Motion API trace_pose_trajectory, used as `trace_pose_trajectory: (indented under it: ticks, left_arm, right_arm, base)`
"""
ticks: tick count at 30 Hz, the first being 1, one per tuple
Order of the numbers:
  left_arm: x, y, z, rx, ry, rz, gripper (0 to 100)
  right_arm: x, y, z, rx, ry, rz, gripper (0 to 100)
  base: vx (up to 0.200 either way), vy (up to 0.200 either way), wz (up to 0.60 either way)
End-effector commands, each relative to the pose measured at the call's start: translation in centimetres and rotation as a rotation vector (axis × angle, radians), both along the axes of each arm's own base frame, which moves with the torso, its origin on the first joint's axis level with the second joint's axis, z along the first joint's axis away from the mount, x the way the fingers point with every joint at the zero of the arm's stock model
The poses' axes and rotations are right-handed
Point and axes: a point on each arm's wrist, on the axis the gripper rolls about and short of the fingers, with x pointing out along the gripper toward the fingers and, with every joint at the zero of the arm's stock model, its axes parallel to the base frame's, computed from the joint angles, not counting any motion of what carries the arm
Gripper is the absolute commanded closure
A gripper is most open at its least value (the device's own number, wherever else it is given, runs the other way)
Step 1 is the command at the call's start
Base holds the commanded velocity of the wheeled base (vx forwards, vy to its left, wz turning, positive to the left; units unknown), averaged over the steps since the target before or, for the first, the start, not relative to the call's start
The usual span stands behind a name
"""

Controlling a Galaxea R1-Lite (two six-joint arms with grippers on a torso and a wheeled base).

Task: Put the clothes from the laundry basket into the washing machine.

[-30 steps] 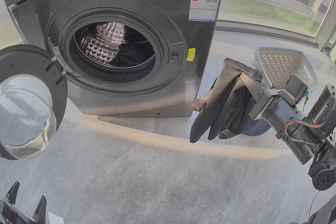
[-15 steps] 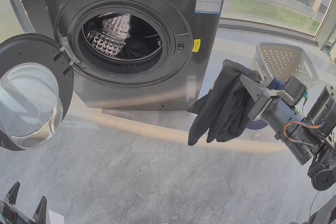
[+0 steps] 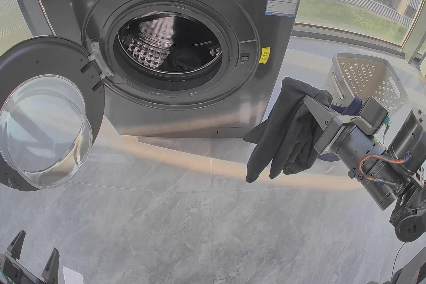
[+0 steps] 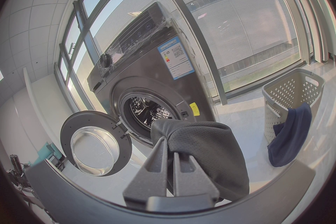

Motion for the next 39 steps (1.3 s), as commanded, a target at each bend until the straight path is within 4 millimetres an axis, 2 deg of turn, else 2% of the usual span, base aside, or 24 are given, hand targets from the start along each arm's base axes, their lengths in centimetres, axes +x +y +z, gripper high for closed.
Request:
trace_pose_trajectory:
  ticks: [1,8,12,18,22,25,37,39]
  left_arm:
    - [0.1,0.0,-0.4,0.0,0.016,0.0,0]
    - [0.1,0.0,-0.4,0.0,0.013,0.0,0]
    - [0.1,0.0,-0.4,0.006,0.013,0.002,0]
    - [0.0,0.0,-0.4,0.009,-0.003,0.006,0]
    - [0.0,0.0,-0.4,0.009,-0.001,0.005,0]
    - [0.0,0.0,-0.4,0.009,-0.003,0.006,0]
    - [0.0,0.0,-0.4,0.008,-0.004,0.008,0]
    - [0.0,0.0,-0.4,0.009,-0.004,0.006,0]
  right_arm:
    - [0.0,0.0,0.0,-0.001,0.002,0.0,100]
    - [-0.1,0.0,-0.5,-0.016,0.016,0.001,100]
    - [-0.1,0.2,-2.4,-0.064,0.063,0.02,100]
    - [0.5,1.6,-1.2,-0.037,0.025,0.045,100]
    - [0.0,2.5,-1.0,-0.028,0.014,0.082,100]
    - [-0.1,2.5,-1.0,-0.027,0.013,0.085,100]
    - [-0.2,2.4,-0.8,-0.019,0.008,0.086,100]
    - [-0.2,2.4,-0.9,-0.022,0.012,0.086,100]
  base:
    - [0.0,0.2,0.0]
    - [0.0,0.171,0.0]
    - [0.0,0.0,0.0]
    - [0.0,0.0,0.0]
    - [0.0,0.0,0.0]
    - [0.0,0.2,0.0]
    - [0.0,0.0,0.0]
    - [0.0,-0.2,0.0]
